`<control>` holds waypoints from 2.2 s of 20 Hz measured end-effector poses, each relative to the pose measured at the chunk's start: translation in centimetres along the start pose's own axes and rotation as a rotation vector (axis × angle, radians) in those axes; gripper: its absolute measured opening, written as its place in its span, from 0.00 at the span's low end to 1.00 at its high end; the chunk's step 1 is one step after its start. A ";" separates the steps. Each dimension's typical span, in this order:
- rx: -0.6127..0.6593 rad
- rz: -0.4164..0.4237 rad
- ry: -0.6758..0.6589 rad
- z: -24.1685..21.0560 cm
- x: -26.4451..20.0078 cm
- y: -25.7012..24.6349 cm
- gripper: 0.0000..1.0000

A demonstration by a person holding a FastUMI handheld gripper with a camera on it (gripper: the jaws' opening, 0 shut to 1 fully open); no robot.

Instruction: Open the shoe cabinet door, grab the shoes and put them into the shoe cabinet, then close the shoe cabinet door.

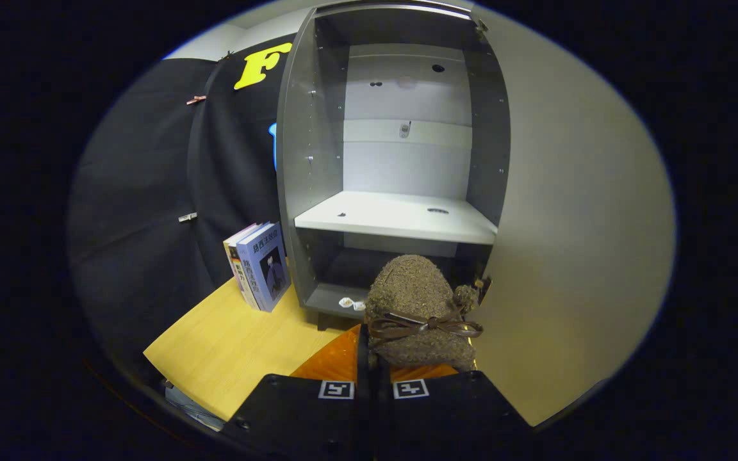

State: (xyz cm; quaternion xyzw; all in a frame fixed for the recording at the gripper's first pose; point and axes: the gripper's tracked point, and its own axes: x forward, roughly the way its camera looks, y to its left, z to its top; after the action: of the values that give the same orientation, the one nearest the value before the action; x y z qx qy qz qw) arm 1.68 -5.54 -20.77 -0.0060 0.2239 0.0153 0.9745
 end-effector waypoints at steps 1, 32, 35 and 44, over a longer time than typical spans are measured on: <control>-0.003 0.007 -0.003 0.8 0.6 0.0 0.07; -0.099 -0.026 0.024 15.2 28.9 -6.9 0.05; -0.073 -0.039 0.012 15.4 29.8 -7.4 0.05; -0.259 -0.042 0.057 13.1 29.2 -5.4 0.58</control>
State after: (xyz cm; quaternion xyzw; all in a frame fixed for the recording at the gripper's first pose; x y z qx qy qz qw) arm 33.82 -9.91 -21.75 -0.1369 0.2475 0.0236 0.9589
